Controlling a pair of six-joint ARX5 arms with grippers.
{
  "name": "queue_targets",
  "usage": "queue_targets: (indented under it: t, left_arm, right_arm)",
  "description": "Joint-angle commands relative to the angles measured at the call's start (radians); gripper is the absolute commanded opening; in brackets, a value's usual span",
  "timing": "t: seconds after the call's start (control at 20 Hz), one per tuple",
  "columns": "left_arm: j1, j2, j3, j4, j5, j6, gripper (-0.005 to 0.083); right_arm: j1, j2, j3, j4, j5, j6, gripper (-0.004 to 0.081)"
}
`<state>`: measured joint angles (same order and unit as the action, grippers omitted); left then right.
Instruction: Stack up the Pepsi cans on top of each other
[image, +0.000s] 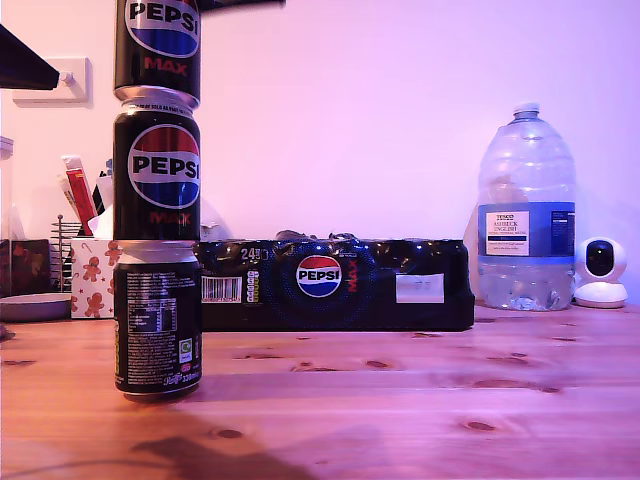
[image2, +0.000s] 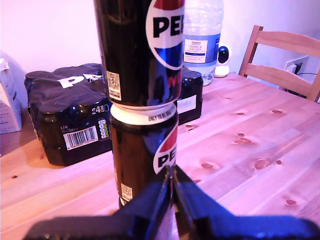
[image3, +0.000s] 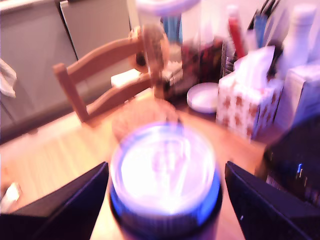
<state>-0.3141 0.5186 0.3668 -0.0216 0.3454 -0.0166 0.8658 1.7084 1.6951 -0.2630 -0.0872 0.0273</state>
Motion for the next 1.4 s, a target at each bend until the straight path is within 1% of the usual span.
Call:
queue_targets:
  t: [0.0, 0.1, 0.25, 0.3, 0.35, 0.4, 0.45, 0.5, 0.55, 0.6, 0.65, 0.7, 0.75, 0.8, 0.9, 1.0, 1.1, 1.25, 1.35]
  left_arm:
    - [-0.003, -0.001, -0.023, 0.011, 0.000, 0.010, -0.0013]
    - [-0.003, -0.001, -0.023, 0.011, 0.000, 0.010, -0.0013]
    - [-0.003, -0.002, -0.023, 0.012, 0.000, 0.010, -0.0013]
    - [-0.003, -0.002, -0.023, 0.016, 0.001, 0.010, -0.0013]
    - [-0.003, -0.002, -0.023, 0.023, 0.001, 0.010, -0.0013]
    - [-0.003, -0.002, -0.023, 0.031, 0.001, 0.010, -0.0013]
    - [-0.003, -0.002, -0.023, 0.040, 0.001, 0.009, -0.0013]
    - [-0.003, -0.002, -0.023, 0.048, 0.002, 0.005, -0.0013]
    - [-0.003, -0.002, -0.022, 0.054, 0.002, -0.009, -0.0013]
    - [-0.003, -0.002, -0.022, 0.057, 0.002, -0.013, -0.0013]
    - [-0.003, -0.002, -0.022, 0.057, 0.002, -0.013, -0.0013]
    - [-0.003, -0.002, -0.022, 0.057, 0.001, -0.013, -0.0014]
    - [-0.003, -0.002, -0.022, 0.058, 0.000, -0.013, -0.0014]
    - [-0.002, -0.002, -0.022, 0.063, -0.002, -0.013, -0.0014]
    - [-0.002, -0.002, -0.022, 0.074, -0.023, -0.013, -0.0014]
    - [0.004, -0.001, -0.022, 0.075, -0.049, -0.013, -0.0014]
    - [0.013, -0.001, -0.022, 0.075, -0.052, -0.013, -0.0014]
    - [0.030, -0.001, -0.022, 0.075, -0.053, -0.013, -0.0014]
    - [0.042, -0.001, -0.022, 0.075, -0.059, -0.013, -0.0014]
  right_arm:
    - [0.006, -0.010, 0.026, 0.008, 0.000, -0.002, 0.0672]
    - [0.006, -0.010, 0.042, 0.009, 0.000, -0.008, 0.0672]
    - [0.006, -0.010, 0.086, -0.027, 0.008, -0.066, 0.0671]
    - [0.006, -0.011, 0.111, -0.057, 0.026, -0.085, 0.0670]
    - [0.002, -0.011, 0.146, -0.118, 0.047, -0.094, 0.0669]
    - [0.000, -0.012, 0.185, -0.185, 0.050, -0.108, 0.0656]
    - [-0.008, -0.012, 0.229, -0.259, 0.065, -0.106, 0.0601]
    - [-0.018, -0.012, 0.268, -0.328, 0.089, -0.107, 0.0513]
    - [-0.026, -0.011, 0.302, -0.398, 0.098, -0.107, 0.0386]
    - [-0.035, -0.012, 0.328, -0.459, 0.098, -0.106, 0.0223]
    - [-0.048, -0.012, 0.337, -0.503, 0.098, -0.107, 0.0037]
    - [-0.064, -0.012, 0.338, -0.541, 0.098, -0.108, 0.0001]
    - [-0.088, -0.012, 0.337, -0.582, 0.098, -0.109, 0.0012]
    - [-0.115, -0.012, 0.332, -0.598, 0.097, -0.116, 0.0012]
    - [-0.151, -0.012, 0.322, -0.591, 0.080, -0.132, 0.0012]
    - [-0.203, -0.012, 0.322, -0.584, 0.038, -0.133, 0.0012]
    - [-0.253, -0.012, 0.316, -0.582, 0.004, -0.141, 0.0012]
    - [-0.308, -0.012, 0.274, -0.555, -0.019, -0.156, 0.0012]
    - [-0.339, -0.012, 0.216, -0.525, -0.034, -0.158, 0.0012]
